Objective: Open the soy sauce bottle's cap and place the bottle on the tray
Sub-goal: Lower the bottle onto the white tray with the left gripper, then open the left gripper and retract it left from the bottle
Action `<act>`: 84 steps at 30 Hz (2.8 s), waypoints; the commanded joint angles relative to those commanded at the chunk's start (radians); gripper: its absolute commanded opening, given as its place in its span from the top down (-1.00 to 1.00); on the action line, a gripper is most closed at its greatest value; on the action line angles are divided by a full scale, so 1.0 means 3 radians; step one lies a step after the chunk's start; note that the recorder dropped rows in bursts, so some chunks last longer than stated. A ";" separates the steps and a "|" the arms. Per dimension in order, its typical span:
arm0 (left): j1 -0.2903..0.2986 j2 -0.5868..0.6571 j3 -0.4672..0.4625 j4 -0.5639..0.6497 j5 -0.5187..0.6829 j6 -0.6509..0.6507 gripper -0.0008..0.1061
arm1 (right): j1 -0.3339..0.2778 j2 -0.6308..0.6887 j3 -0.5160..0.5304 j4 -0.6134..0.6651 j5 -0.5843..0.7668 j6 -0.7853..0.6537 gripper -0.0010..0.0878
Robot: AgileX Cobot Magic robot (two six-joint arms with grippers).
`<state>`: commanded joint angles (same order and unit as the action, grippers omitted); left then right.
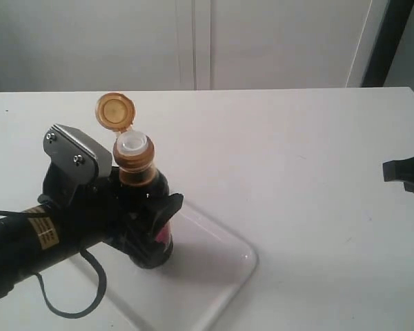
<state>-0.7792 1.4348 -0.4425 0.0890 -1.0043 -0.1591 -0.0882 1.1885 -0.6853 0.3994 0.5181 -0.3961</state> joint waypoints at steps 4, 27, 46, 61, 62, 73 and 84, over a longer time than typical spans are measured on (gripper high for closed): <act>0.0000 0.0071 0.0000 -0.0022 -0.0084 -0.0020 0.99 | 0.0000 0.0000 0.0000 -0.0001 0.0000 -0.0006 0.98; 0.0000 0.0110 0.0000 -0.0121 0.0188 -0.0151 -0.29 | 0.0000 0.0000 0.0000 0.0029 0.0000 -0.0013 0.98; 0.0000 0.0104 0.0000 -0.0121 0.0622 -0.0152 -0.98 | 0.0000 0.0000 0.0000 0.0037 0.0000 -0.0013 0.98; 0.0000 0.0091 0.0000 -0.0095 0.1626 -0.0157 -0.98 | 0.0000 0.0000 0.0000 0.0037 0.0000 -0.0013 0.98; 0.0000 0.0056 0.0000 -0.0095 0.1724 -0.0181 -0.98 | 0.0000 0.0000 0.0000 0.0037 0.0000 -0.0013 0.98; 0.0000 -0.0668 0.0000 -0.0095 0.2979 -0.0343 -0.98 | 0.0000 0.0000 0.0000 0.0044 0.0007 -0.0013 0.98; 0.0000 -0.1077 0.0000 -0.0095 0.3629 -0.0458 -0.61 | 0.0000 0.0000 0.0000 0.0190 0.0059 -0.0082 0.98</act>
<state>-0.7792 1.1117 -0.4425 0.0604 0.0843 -0.2965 -0.0882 1.1885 -0.6853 0.4565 0.5359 -0.4207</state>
